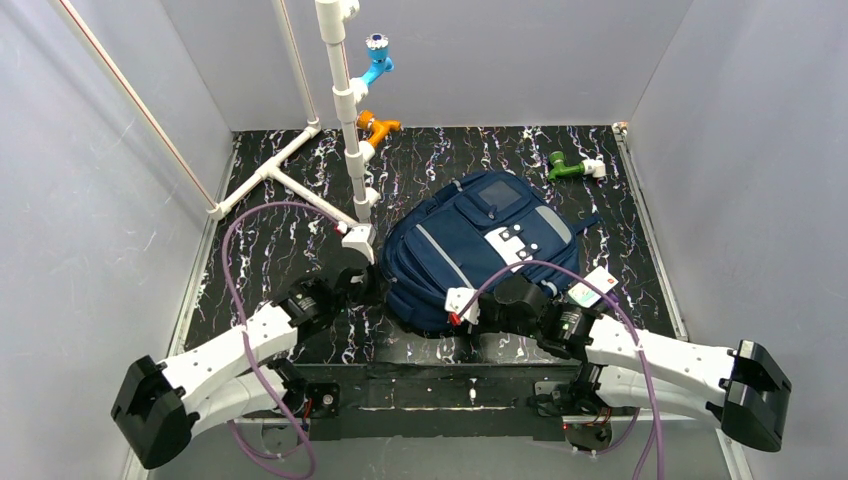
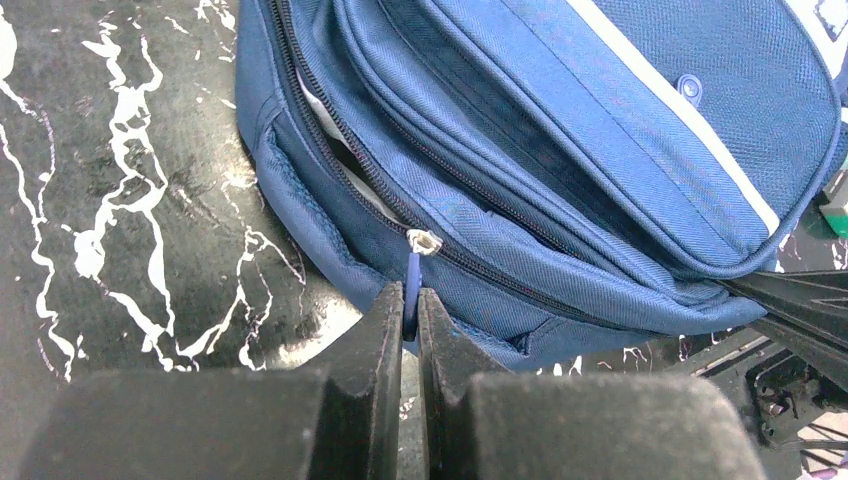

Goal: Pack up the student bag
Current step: Zip the student bag at the center of the board.

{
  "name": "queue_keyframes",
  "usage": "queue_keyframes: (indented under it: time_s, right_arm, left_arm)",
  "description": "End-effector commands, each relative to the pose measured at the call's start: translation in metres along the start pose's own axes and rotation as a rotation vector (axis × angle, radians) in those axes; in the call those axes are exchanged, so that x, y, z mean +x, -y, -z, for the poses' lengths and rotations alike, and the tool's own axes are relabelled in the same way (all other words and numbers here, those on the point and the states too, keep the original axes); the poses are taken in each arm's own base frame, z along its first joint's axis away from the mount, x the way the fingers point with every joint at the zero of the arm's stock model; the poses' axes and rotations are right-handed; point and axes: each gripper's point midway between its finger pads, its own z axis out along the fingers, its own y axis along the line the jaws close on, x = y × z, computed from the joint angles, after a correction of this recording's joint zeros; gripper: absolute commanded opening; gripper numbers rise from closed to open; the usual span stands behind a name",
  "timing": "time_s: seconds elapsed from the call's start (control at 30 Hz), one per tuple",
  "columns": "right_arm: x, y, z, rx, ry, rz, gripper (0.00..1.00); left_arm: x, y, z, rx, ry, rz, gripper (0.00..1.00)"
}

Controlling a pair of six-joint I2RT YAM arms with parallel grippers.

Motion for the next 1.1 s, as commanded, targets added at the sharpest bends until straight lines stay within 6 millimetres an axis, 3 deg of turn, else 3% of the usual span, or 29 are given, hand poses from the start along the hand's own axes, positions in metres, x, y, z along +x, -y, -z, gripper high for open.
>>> queue_keyframes:
  time_s: [0.0,0.17,0.37,0.47,0.6,0.63,0.7,0.77,0.87,0.97,1.07]
  right_arm:
    - [0.016,0.029,-0.001,0.1,-0.038,0.011,0.01]
    - [0.015,0.063,-0.016,0.097,0.029,-0.044,0.01]
    - [-0.006,0.064,-0.035,0.003,0.15,0.186,0.01]
    - [-0.008,0.054,-0.047,-0.091,0.164,0.27,0.01]
    - [0.005,0.081,-0.046,-0.015,0.05,0.219,0.01]
    - [0.008,0.088,-0.042,0.018,0.017,0.193,0.06]
    - [0.009,0.097,-0.031,0.066,-0.031,0.111,0.39]
    - [0.006,0.089,-0.018,0.02,-0.062,0.033,0.55]
    - [-0.006,0.063,0.01,-0.115,-0.055,0.013,0.57]
    - [-0.033,0.055,0.034,-0.136,0.035,-0.002,0.6]
    - [-0.049,0.059,0.038,-0.102,0.096,-0.021,0.64]
  left_arm:
    - [-0.015,0.015,-0.001,0.089,0.007,-0.033,0.0]
    - [0.004,0.014,0.021,0.134,-0.022,0.039,0.0]
    - [0.027,0.026,0.036,0.193,-0.047,0.095,0.0]
    - [0.036,0.044,0.04,0.23,-0.064,0.081,0.0]
    - [0.036,0.075,0.035,0.311,-0.076,0.095,0.0]
    - [0.033,0.082,0.032,0.333,-0.073,0.1,0.0]
    - [0.024,0.098,0.028,0.376,-0.062,0.098,0.0]
    - [0.017,0.111,0.022,0.388,-0.07,0.08,0.0]
    - [0.009,0.126,0.019,0.414,-0.078,0.049,0.0]
    - [-0.002,0.139,0.019,0.44,-0.066,0.032,0.0]
    - [-0.005,0.154,0.022,0.492,-0.093,0.031,0.0]
